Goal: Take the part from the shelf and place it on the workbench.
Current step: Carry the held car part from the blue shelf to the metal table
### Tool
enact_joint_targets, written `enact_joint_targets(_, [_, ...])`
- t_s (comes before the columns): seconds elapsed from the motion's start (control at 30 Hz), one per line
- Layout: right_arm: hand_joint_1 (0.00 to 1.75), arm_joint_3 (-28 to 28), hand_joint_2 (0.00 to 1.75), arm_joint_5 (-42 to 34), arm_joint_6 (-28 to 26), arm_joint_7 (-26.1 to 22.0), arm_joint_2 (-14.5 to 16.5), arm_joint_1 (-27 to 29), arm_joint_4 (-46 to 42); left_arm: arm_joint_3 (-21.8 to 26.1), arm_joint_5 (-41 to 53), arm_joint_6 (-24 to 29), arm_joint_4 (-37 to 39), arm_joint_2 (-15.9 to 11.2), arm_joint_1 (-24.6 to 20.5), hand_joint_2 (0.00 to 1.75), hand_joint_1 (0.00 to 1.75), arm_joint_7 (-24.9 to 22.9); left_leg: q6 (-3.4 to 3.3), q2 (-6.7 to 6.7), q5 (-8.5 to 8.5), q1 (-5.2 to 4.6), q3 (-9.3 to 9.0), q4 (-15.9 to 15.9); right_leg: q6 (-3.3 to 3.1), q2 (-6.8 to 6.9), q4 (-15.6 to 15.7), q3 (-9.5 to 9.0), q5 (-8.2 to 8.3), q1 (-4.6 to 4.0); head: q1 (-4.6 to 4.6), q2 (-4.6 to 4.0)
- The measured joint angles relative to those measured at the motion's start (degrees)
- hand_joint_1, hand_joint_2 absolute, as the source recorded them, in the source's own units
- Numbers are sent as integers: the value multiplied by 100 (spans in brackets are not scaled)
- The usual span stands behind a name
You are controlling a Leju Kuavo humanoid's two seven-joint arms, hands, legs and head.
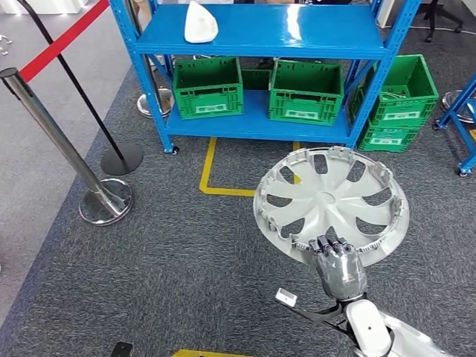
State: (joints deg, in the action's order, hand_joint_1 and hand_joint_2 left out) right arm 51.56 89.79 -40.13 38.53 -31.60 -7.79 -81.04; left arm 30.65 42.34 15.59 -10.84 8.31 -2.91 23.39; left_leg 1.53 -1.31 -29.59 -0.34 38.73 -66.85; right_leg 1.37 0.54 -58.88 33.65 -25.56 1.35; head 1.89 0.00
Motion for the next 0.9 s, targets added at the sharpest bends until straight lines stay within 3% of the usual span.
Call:
enact_joint_targets(0.03, [175,39,175,1,0,1,-4,-6,14,5,0,-2,0,3,1,0,0,0,3,62,5,8,3,-85,-5,111,-1,10,5,-6,1,0])
enact_joint_targets(0.07, [175,73,175,1,0,1,-6,-12,25,11,0,-4,0,6,4,0,0,0,-15,176,115,5,-126,89,4,211,-2,15,10,-16,-1,0])
enact_joint_targets(0.13, [175,130,175,1,0,1,-9,-25,44,21,-1,-5,0,9,-3,0,0,0,-80,370,441,-25,-524,806,56,387,-15,29,22,-50,3,0])
enact_joint_targets(0.17, [175,136,175,2,0,1,-10,-31,46,24,0,-3,0,10,-6,0,0,0,-108,421,460,-42,-577,947,88,429,-13,34,30,-65,3,0])
enact_joint_targets(0.23, [175,149,175,2,0,1,-12,-42,50,30,-1,0,0,13,6,0,0,0,-170,342,481,-41,-550,983,151,505,7,39,42,-69,8,0])
enact_joint_targets(0.3, [175,165,175,2,0,1,-14,-52,51,35,-1,6,0,8,16,0,0,0,-243,253,522,-18,-545,1014,203,379,-141,107,-89,-53,19,0])
enact_joint_targets(0.4, [175,198,175,4,0,1,-21,-61,59,40,0,13,0,2,1,0,0,0,-306,101,559,-8,-532,1025,230,24,-1164,540,-614,-51,53,0])
enact_joint_targets(0.43, [175,213,175,4,0,1,-22,-60,64,40,0,12,0,3,0,0,0,0,-313,46,563,-12,-530,1024,229,-18,-1483,683,-720,-57,58,0])
enact_joint_targets(0.47, [175,229,175,3,0,1,-22,-59,68,40,1,9,0,3,3,0,0,0,-315,-6,565,-16,-531,1021,226,-35,-1609,740,-717,-61,59,0])
enact_joint_targets(0.5, [175,243,175,2,0,1,-23,-58,72,40,1,7,0,4,5,0,0,0,-315,-61,567,-17,-533,1017,219,-41,-1505,689,-606,-63,59,0])
enact_joint_targets(0.57, [175,258,175,0,0,1,-24,-66,76,41,2,-1,0,3,4,0,0,0,-303,-168,568,-13,-536,1002,210,-116,-781,334,-233,-48,60,0])
enact_joint_targets(0.63, [175,267,175,3,0,1,-26,-94,74,43,3,-12,0,-1,-1,0,0,0,-259,-257,579,-24,-494,964,204,-279,-147,5,-56,-20,55,0])
enact_joint_targets(0.7, [175,273,175,5,-1,1,-30,-122,70,45,7,-19,0,-3,6,0,0,0,-192,-325,617,-23,-431,948,171,-343,-21,-55,-66,-25,50,0])
enact_joint_targets(0.77, [175,272,175,1,-2,1,-34,-140,68,48,8,-20,0,-6,21,0,0,-2,-129,-344,614,-7,-391,935,103,-276,-18,-34,-37,-21,49,0])
enact_joint_targets(0.83, [175,268,175,-2,-2,1,-49,-163,58,50,9,-20,0,-10,14,0,0,-4,-66,-199,409,-10,-240,638,31,-189,11,-35,-13,-4,19,0])
enact_joint_targets(0.9, [175,268,175,0,-2,1,-80,-189,43,51,14,-19,0,-9,-5,0,0,-7,-10,-13,39,4,113,-99,-3,-93,16,-25,-8,-10,-9,0])
